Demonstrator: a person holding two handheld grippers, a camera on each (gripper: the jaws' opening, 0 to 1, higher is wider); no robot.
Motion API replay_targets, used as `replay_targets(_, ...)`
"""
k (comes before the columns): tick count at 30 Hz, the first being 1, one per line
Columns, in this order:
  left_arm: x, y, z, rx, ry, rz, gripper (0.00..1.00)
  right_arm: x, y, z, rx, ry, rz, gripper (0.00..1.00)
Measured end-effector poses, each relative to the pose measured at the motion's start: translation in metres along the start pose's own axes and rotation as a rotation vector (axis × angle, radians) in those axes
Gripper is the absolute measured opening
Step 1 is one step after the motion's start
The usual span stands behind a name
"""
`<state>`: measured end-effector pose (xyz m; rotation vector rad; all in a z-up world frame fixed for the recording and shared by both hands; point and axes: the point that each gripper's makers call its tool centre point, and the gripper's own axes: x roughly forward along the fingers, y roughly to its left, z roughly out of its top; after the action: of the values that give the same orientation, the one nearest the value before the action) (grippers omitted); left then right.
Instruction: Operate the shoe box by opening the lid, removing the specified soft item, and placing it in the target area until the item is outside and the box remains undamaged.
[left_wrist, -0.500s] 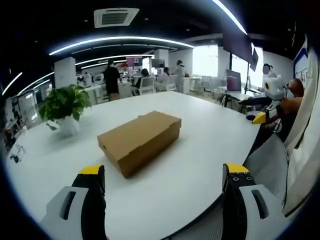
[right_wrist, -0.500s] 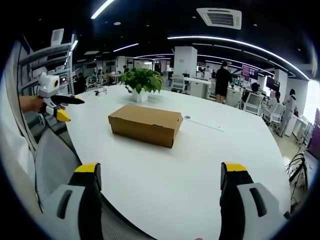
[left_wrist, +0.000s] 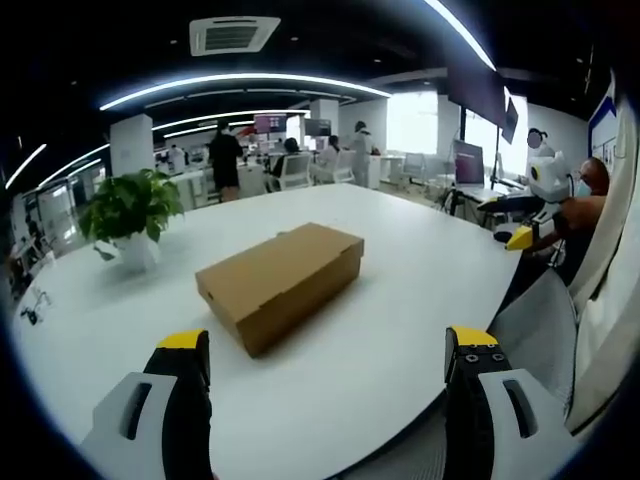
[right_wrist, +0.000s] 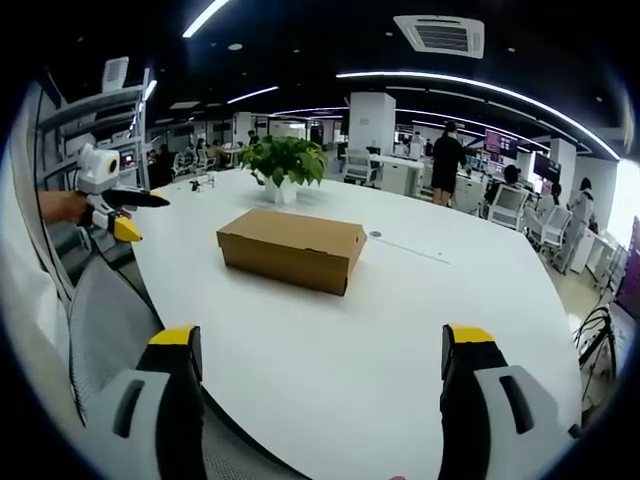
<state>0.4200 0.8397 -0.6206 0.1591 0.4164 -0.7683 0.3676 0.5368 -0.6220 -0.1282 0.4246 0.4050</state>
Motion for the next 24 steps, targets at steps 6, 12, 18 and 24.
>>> replay_targets(6, -0.0007, -0.0001, 0.0004, -0.001, -0.003, 0.000, 1.00, 0.0000, 0.0000, -0.0002, -0.001, 0.002, 0.004, 0.95)
replay_targets(12, -0.0010, 0.0010, 0.0026, 0.003, -0.003, 0.002, 1.00, 0.0009, 0.0006, 0.0017, -0.007, -0.001, 0.012, 0.96)
replay_targets(18, -0.0008, 0.0022, 0.0053, 0.002, -0.009, 0.004, 1.00, 0.0021, 0.0013, 0.0016, -0.011, 0.003, 0.018, 0.96)
replay_targets(24, 0.0006, 0.0025, 0.0032, 0.000, 0.000, 0.003, 1.00, 0.0030, 0.0017, 0.0017, -0.012, 0.005, 0.022, 0.96)
